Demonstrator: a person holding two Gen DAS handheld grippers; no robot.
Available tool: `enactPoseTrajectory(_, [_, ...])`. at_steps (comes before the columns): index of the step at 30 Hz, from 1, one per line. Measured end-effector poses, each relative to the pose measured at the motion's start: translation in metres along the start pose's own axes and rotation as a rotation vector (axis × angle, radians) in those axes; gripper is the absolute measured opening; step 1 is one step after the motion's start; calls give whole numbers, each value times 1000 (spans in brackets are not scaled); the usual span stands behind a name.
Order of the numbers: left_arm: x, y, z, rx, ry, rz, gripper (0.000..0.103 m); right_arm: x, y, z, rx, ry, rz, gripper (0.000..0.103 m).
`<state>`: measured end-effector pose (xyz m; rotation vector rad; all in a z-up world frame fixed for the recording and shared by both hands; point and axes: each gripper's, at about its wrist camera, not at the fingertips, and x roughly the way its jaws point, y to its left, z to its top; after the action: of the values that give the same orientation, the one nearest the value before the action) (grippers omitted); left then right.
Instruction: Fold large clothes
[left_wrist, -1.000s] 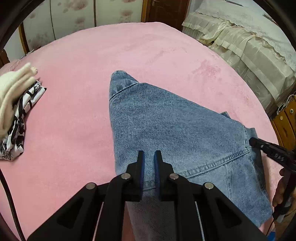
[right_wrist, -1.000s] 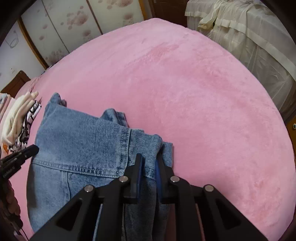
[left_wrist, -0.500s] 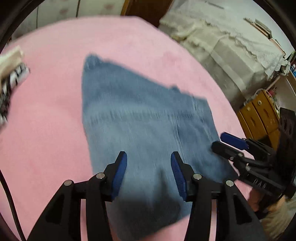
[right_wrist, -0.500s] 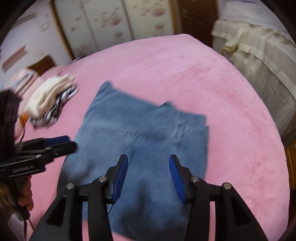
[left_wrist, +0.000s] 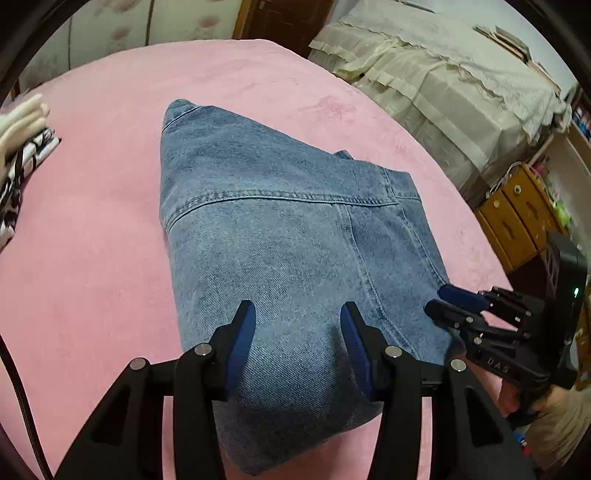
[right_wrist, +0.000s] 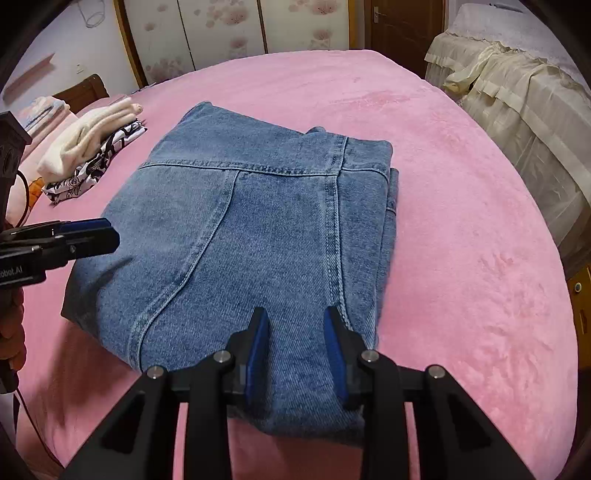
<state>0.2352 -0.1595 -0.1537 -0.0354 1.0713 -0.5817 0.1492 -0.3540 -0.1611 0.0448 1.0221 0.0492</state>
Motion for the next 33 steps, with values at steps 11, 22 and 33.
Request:
enactPoseTrajectory(11, [-26, 8, 0, -51, 44, 70, 73, -12, 3, 12, 9, 56, -4, 40])
enactPoseTrajectory(22, [-42, 16, 19, -62, 128, 128, 74, -60, -6, 47, 18, 12, 53, 91])
enactPoseTrajectory(33, [-18, 40, 41, -158, 237, 37, 83, -42, -37, 86, 83, 89, 117, 99])
